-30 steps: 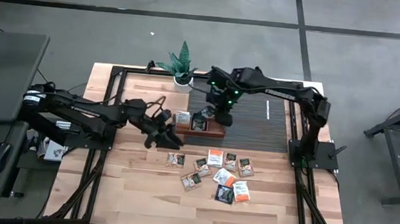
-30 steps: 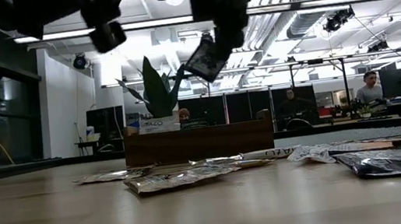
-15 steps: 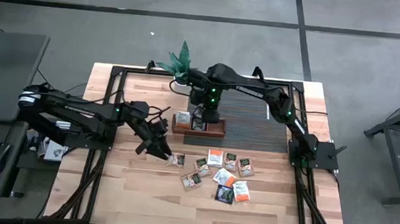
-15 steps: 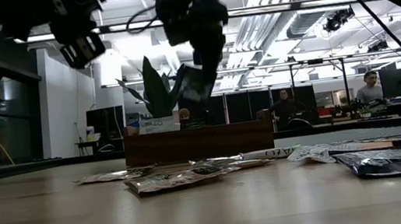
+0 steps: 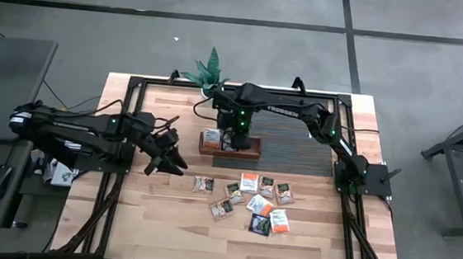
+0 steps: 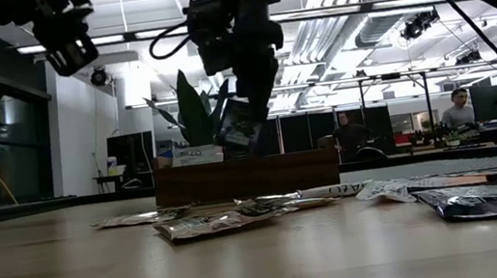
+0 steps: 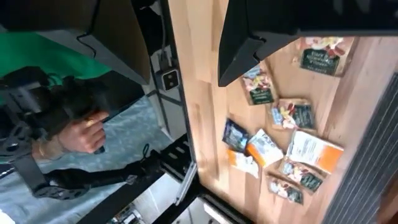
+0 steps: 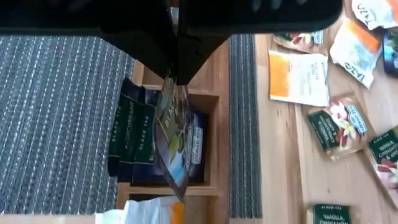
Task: Pick & Place Tea
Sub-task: Put the blue tea bag into the middle section of the wooden organizer
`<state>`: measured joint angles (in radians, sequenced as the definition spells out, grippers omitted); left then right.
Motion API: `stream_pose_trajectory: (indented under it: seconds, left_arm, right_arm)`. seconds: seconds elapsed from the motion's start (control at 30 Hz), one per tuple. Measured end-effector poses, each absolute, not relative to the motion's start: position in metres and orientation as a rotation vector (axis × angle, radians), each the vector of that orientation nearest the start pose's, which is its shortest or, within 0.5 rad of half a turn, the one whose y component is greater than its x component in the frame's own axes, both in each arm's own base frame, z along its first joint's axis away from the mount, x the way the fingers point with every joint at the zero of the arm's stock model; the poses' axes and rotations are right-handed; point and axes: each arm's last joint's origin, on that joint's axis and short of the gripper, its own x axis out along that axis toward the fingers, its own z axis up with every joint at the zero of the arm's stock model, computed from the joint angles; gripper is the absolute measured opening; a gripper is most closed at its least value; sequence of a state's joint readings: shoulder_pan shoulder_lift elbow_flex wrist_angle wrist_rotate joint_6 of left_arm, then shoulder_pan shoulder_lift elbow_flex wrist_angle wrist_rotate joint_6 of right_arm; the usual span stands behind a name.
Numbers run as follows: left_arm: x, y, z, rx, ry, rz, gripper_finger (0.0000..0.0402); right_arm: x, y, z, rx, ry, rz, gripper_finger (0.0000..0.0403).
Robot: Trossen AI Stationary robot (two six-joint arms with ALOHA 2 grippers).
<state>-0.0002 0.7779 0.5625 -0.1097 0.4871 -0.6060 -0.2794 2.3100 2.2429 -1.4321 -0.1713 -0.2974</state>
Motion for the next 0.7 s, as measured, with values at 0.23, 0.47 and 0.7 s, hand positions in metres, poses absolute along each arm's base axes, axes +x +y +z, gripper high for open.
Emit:
stream_pose_trajectory:
  seconds: [0.23,0.47,0.7]
  left_arm:
    - [0.168,-0.0135,0.2672,-0.67,0.453,-0.37,0.0186]
    - [0.1682,-0.0134,0.2659,-0.673,0.463,-0.365,0.0186]
    - [0.1685,-0.0127,0.2659,-0.679,0.456,-0.335,0.0186]
  right_arm:
    - [0.4394,-0.1209,0.2418,0.07,1.451,0.136,0.0]
    - [0.4409,-0.1212,0.2423,0.063,1.434,0.133,0.0]
    - [0.4399,-0.1205,0.2421,0.053,1.449,0.134,0.0]
